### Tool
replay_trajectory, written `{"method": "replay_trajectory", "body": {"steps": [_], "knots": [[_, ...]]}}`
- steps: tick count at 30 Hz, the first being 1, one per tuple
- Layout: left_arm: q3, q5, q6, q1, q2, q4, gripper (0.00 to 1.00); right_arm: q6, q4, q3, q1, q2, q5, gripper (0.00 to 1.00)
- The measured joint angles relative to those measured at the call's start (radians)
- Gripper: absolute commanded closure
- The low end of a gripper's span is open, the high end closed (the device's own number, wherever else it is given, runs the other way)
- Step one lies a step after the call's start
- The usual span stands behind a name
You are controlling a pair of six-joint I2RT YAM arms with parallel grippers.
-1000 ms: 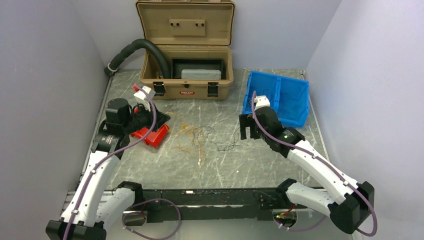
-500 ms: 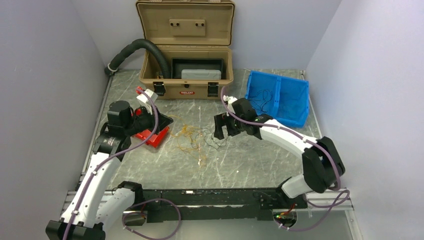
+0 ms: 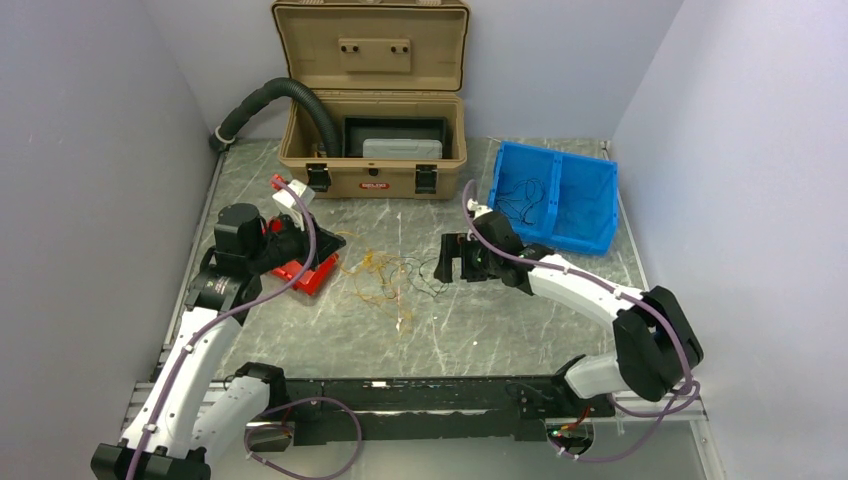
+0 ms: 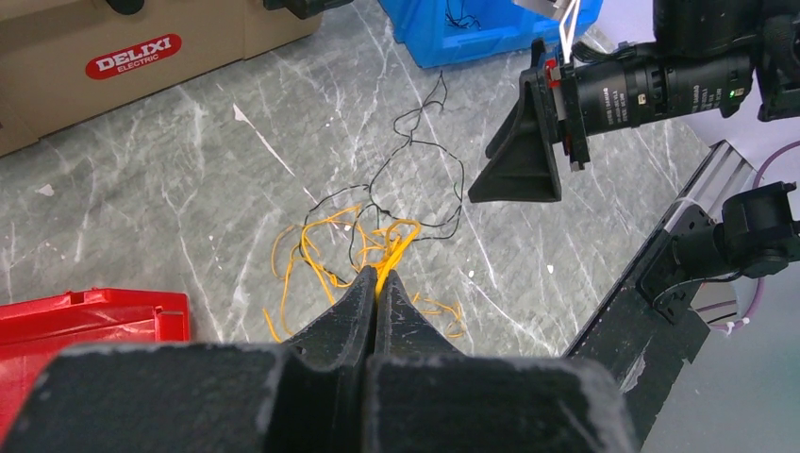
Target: Untangle the cables
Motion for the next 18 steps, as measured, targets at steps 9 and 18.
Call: {"method": "replay_trajectory", "body": {"steps": [9, 18], "knots": [[-0.002, 0.000, 0.000, 0.000, 0.000, 0.000, 1.00, 0.000, 0.082, -0.019, 0.000, 0.074, -0.045, 0.00], [-0.010, 0.000, -0.001, 0.000, -0.006, 0.001, 1.00, -0.021, 0.135, 0.003, 0.013, 0.170, -0.110, 0.00]]}}
